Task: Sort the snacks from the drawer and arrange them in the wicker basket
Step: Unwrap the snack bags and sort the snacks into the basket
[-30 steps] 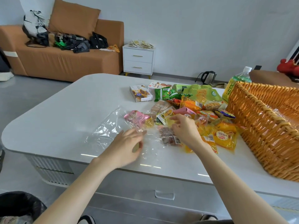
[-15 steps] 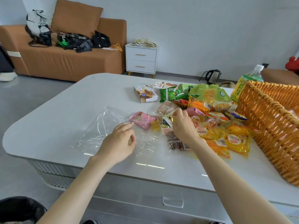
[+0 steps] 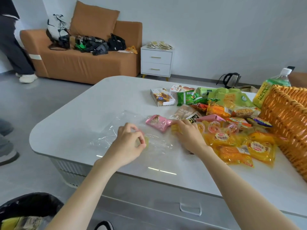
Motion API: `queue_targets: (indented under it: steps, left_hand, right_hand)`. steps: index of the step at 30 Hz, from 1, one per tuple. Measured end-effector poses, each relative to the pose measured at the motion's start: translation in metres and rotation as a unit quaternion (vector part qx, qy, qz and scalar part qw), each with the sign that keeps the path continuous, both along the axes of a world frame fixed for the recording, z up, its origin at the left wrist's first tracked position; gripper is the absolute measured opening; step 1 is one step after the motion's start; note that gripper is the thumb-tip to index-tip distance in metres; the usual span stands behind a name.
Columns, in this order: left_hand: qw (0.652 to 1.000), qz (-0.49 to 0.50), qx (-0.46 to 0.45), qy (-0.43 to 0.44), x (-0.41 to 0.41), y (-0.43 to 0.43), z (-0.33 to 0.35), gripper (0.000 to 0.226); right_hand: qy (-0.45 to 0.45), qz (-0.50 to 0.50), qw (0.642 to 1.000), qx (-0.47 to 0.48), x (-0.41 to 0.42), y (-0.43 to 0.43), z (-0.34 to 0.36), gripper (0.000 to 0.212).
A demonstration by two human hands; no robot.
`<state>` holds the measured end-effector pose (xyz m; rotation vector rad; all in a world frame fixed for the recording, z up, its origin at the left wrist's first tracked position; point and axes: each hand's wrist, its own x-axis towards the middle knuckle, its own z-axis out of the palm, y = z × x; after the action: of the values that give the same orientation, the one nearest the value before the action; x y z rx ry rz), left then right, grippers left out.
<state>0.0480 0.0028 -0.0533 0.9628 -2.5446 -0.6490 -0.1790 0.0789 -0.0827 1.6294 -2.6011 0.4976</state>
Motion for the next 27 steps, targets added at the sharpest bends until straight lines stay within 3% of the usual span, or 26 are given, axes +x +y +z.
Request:
queue_targets:
  steps: [2, 5, 8, 13, 16, 18, 20, 22, 24, 25, 27]
  left_hand:
    - [0.999, 0.033, 0.011, 0.032, -0.001, 0.000, 0.003, 0.006]
    - [0.994, 0.044, 0.047, 0.085, -0.004, 0.002, 0.009, 0.007]
    - [0.991, 0.044, 0.060, 0.107, -0.008, 0.010, 0.014, 0.007]
    - [0.985, 0.016, 0.111, 0.129, -0.018, 0.031, 0.018, 0.016]
    - [0.973, -0.028, 0.187, 0.132, -0.022, 0.043, 0.020, 0.010]
    - [0.971, -0.044, 0.212, 0.102, -0.017, 0.040, 0.022, 0.020]
    - [0.974, 0.001, 0.190, 0.125, -0.005, 0.025, 0.022, 0.024]
    - [0.975, 0.114, 0.099, 0.160, 0.010, 0.000, 0.019, 0.014]
    - [0.965, 0.231, 0.065, 0.109, 0.024, -0.022, 0.010, 0.024]
    - [0.955, 0.264, 0.113, 0.073, 0.028, -0.031, 0.005, 0.038]
    - [0.925, 0.268, 0.252, 0.093, 0.030, -0.043, -0.005, 0.058]
  right_hand:
    - [-0.036, -0.020, 0.997, -0.064, 0.003, 0.007, 0.014, 0.036]
    - [-0.165, -0.016, 0.974, -0.155, 0.013, 0.021, 0.045, 0.031]
    - [-0.314, 0.034, 0.946, -0.078, 0.026, 0.039, 0.067, 0.028]
    - [-0.292, 0.028, 0.956, 0.009, 0.037, 0.048, 0.064, 0.027]
    - [-0.369, 0.004, 0.929, 0.002, 0.040, 0.044, 0.054, 0.024]
    - [-0.424, -0.013, 0.906, 0.003, 0.041, 0.039, 0.049, 0.020]
    - [-0.480, -0.020, 0.877, 0.015, 0.043, 0.032, 0.045, 0.026]
    - [-0.528, -0.016, 0.849, 0.016, 0.045, 0.024, 0.042, 0.040]
    - [-0.546, -0.010, 0.837, 0.014, 0.044, 0.016, 0.036, 0.046]
    - [-0.552, -0.003, 0.833, 0.013, 0.045, 0.012, 0.034, 0.046]
    - [-0.571, 0.009, 0.821, 0.015, 0.047, 0.004, 0.033, 0.043]
